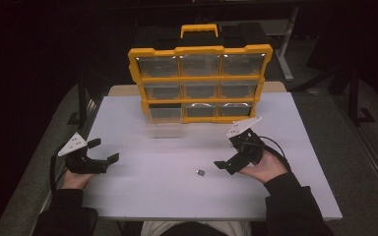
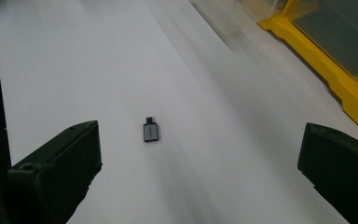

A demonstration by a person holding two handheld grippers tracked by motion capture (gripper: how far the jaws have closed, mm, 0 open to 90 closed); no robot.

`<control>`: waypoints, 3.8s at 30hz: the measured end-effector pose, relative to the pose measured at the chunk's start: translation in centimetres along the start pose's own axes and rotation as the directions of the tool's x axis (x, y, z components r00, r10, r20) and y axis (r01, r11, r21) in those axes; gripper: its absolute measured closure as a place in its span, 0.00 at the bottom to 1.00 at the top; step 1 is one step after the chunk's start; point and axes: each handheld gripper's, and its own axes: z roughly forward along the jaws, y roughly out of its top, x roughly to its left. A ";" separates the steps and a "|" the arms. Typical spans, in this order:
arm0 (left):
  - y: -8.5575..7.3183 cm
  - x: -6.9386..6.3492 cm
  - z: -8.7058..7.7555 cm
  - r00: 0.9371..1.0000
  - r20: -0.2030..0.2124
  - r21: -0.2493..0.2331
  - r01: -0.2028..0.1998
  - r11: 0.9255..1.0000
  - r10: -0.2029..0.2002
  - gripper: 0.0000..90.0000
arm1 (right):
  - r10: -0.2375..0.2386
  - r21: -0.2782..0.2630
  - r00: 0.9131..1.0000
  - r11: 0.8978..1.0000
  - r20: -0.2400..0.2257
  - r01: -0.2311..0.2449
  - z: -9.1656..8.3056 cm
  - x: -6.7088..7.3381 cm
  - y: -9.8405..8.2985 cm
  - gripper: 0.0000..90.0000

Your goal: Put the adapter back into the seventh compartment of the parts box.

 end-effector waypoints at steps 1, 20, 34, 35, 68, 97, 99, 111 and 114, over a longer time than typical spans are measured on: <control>0.0 0.0 0.0 1.000 0.001 0.001 -0.001 1.000 0.001 0.00 | -0.005 0.005 1.000 1.000 -0.003 0.005 0.1 0.1 0.0 0.00; 0.0 0.0 0.2 1.000 0.009 0.002 -0.004 1.000 0.004 0.00 | -0.065 0.082 0.994 0.994 -0.083 0.072 3.2 2.0 0.8 0.00; 0.0 0.0 0.4 1.000 0.022 0.005 -0.011 1.000 0.011 0.00 | -0.097 0.134 0.986 0.984 -0.137 0.115 5.1 3.0 0.8 0.00; 0.0 -0.1 0.5 1.000 0.023 0.004 -0.010 1.000 0.009 0.00 | -0.098 0.138 0.985 0.984 -0.140 0.117 5.2 3.0 0.8 0.00; 0.1 -0.1 1.0 0.998 0.054 0.008 -0.027 1.000 0.027 0.00 | -0.143 0.215 0.966 0.958 -0.215 0.190 9.1 2.7 0.7 0.35; 0.1 -0.3 1.2 0.998 0.053 0.020 -0.036 0.999 0.035 0.00 | -0.129 0.289 0.976 0.941 -0.178 0.177 10.1 2.1 0.7 0.84; 0.1 -0.3 1.2 0.998 0.051 0.020 -0.037 0.999 0.036 0.00 | -0.131 0.289 0.975 0.941 -0.177 0.179 10.0 2.1 0.8 0.84; 0.0 -0.2 1.1 0.998 0.043 0.032 -0.039 0.999 0.037 0.00 | -0.122 0.258 0.976 0.952 -0.182 0.167 8.3 1.4 1.6 0.84; 0.0 -0.2 1.1 0.998 0.042 0.033 -0.039 0.999 0.037 0.00 | -0.124 0.252 0.976 0.953 -0.180 0.168 7.9 1.3 1.9 0.84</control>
